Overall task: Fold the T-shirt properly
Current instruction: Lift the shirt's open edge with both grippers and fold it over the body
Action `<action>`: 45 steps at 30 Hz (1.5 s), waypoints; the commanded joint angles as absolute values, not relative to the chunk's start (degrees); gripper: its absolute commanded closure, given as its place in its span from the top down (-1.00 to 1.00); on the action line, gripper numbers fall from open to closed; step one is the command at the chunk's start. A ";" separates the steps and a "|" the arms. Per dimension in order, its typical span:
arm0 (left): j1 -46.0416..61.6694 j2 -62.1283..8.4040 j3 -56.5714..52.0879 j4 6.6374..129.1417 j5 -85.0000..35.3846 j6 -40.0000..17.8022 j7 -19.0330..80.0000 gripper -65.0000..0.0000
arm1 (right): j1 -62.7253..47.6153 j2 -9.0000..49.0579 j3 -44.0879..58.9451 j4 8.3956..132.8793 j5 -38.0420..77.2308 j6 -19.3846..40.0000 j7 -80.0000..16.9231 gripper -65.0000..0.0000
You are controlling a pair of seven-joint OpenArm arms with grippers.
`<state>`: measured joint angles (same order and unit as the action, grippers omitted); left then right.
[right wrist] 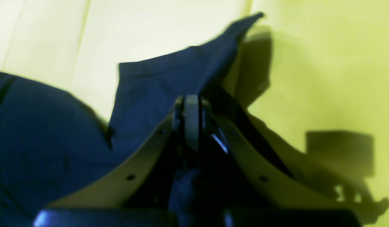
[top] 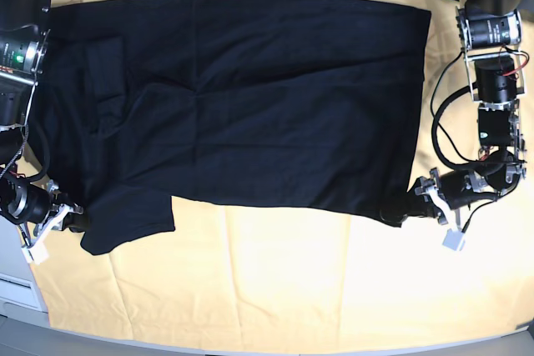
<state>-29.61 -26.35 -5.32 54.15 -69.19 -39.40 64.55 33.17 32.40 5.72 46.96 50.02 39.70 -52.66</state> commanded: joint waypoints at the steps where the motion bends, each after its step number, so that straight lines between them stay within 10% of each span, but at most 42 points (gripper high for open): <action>1: -31.46 -27.18 -5.69 55.68 -71.07 -40.00 64.12 -1.00 | 35.09 34.20 6.00 48.01 52.05 40.00 -52.84 -1.00; 24: -12.82 -37.56 -5.69 93.56 -85.00 -40.00 80.00 -1.00 | 7.60 45.89 7.09 80.31 65.80 40.00 -60.07 -1.00; 45: -7.38 -47.05 -5.72 94.89 -85.00 -40.00 78.28 -1.00 | -2.52 45.89 25.65 80.40 81.69 40.00 -74.39 -1.00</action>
